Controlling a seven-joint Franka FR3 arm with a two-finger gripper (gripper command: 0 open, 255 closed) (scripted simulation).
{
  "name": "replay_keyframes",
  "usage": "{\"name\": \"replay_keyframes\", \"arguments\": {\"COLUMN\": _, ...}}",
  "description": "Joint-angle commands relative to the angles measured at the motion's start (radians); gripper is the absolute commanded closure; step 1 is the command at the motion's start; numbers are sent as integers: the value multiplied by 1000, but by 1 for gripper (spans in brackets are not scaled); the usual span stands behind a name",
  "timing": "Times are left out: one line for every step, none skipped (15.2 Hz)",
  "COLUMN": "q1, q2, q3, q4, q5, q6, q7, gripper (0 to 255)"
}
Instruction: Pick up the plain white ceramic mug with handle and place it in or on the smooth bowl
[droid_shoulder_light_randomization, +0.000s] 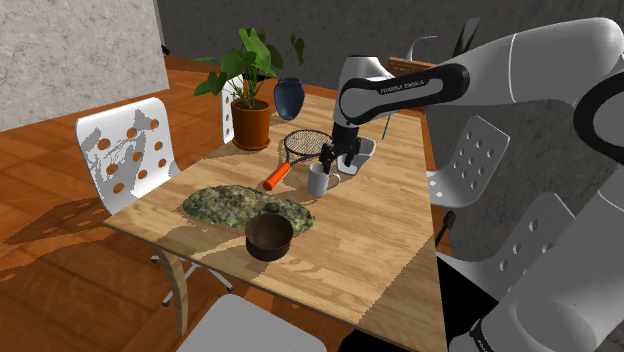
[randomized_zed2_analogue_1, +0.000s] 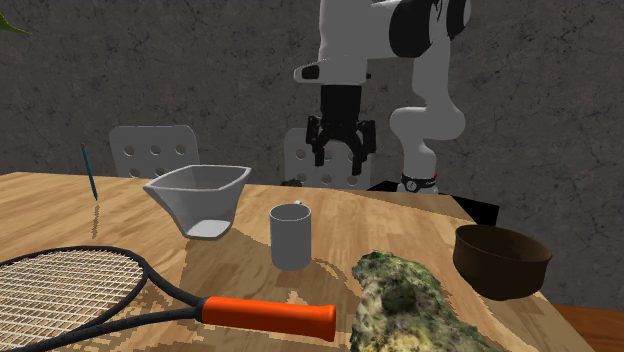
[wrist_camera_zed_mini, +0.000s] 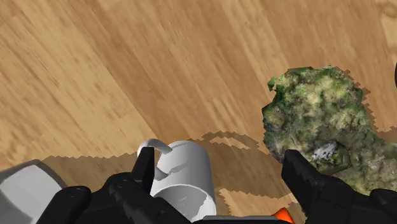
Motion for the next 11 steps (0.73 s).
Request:
{"name": "replay_keyframes", "arguments": {"q1": 2, "q2": 78, "q3": 1, "q4": 63, "q5": -9, "q6": 24, "q7": -4, "gripper": 0}}
{"name": "replay_keyframes", "arguments": {"q1": 3, "q2": 115, "q3": 1, "q4": 98, "q5": -13, "q6": 31, "q7": -5, "gripper": 0}}
{"name": "replay_keyframes", "arguments": {"q1": 4, "q2": 153, "q3": 2, "q4": 135, "q5": -17, "q6": 37, "q7": -7, "gripper": 0}}
{"name": "replay_keyframes", "arguments": {"q1": 6, "q2": 191, "q3": 2, "q4": 173, "q5": -22, "q6": 41, "q7": -9, "gripper": 0}}
{"name": "replay_keyframes", "arguments": {"q1": 8, "q2": 229, "q3": 2, "q4": 213, "q5": -26, "q6": 44, "q7": -10, "gripper": 0}}
{"name": "replay_keyframes", "arguments": {"q1": 10, "q2": 267, "q3": 2, "q4": 254, "q5": -30, "q6": 46, "q7": -12, "gripper": 0}}
{"name": "replay_keyframes", "arguments": {"q1": 12, "q2": 306, "q3": 2, "q4": 298, "q5": -34, "q6": 46, "q7": -14, "gripper": 0}}
{"name": "replay_keyframes", "arguments": {"q1": 13, "q2": 315, "q3": 2, "q4": 308, "q5": -35, "q6": 45, "q7": -15, "gripper": 0}}
{"name": "replay_keyframes", "arguments": {"q1": 13, "q2": 321, "q3": 2, "q4": 303, "q5": -36, "q6": 56, "q7": -14, "gripper": 0}}
{"name": "replay_keyframes", "arguments": {"q1": 13, "q2": 327, "q3": 1, "q4": 297, "q5": -37, "q6": 68, "q7": -14, "gripper": 0}}
{"name": "replay_keyframes", "arguments": {"q1": 13, "q2": 332, "q3": 1, "q4": 292, "q5": -37, "q6": 79, "q7": -13, "gripper": 0}}
